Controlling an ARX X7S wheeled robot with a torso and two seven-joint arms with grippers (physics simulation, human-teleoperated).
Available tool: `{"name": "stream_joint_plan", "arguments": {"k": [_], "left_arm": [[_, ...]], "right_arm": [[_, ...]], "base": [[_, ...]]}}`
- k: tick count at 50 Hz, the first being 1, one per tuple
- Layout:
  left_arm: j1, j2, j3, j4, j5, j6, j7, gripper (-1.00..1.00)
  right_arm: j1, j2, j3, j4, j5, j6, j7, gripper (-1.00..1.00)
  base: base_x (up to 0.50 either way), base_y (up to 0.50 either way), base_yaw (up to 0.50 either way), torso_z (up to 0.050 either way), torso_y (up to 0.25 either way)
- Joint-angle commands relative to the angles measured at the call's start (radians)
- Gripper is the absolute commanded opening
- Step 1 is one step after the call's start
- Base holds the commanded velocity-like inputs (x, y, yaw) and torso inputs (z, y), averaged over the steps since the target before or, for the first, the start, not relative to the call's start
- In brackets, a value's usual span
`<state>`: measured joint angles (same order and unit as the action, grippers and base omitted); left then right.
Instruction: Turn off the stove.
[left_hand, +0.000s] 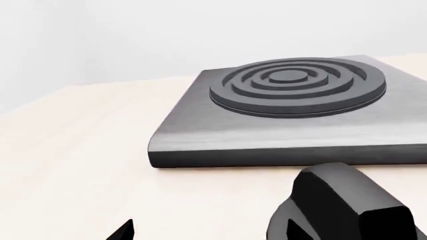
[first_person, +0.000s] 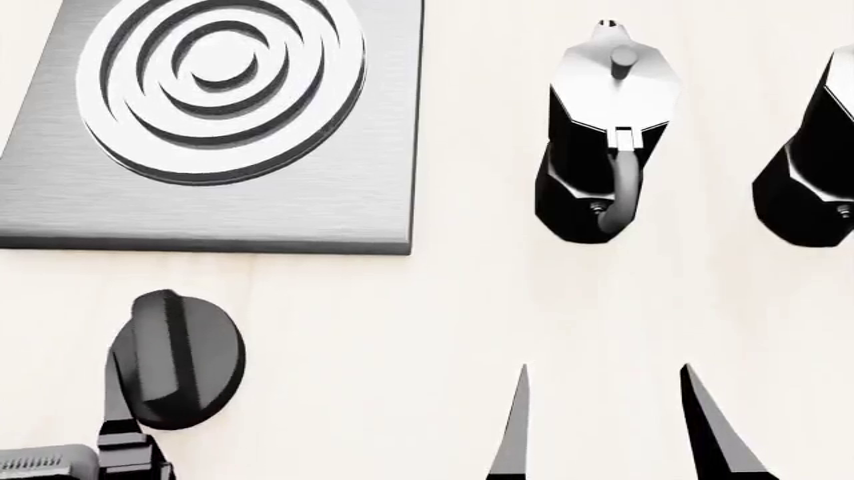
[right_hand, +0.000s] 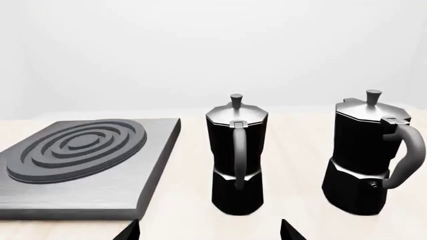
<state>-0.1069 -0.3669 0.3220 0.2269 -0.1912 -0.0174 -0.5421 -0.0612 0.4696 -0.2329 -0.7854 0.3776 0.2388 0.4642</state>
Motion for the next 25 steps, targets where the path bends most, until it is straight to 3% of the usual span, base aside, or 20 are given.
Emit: {"name": "stream_joint_plan", "arguments": {"k": [1,25], "left_arm": [[-0.023,0.001,-0.007,-0.043,-0.041,-0.016,0.018,1.00],[-0.015,-0.028,-0.022,0.029,-0.036,-0.038,-0.005,1.00]], "right_arm": [[0.000,0.002,-0.003,-0.002,0.000,0.000,0.003,1.00],[0.003,0.007,-0.005,-0.002,0.006,-0.001,0.008,1.00]], "base": [[0.00,0.00,0.00,0.000,0.000],[0.00,0.00,0.00,0.000,-0.001]]}}
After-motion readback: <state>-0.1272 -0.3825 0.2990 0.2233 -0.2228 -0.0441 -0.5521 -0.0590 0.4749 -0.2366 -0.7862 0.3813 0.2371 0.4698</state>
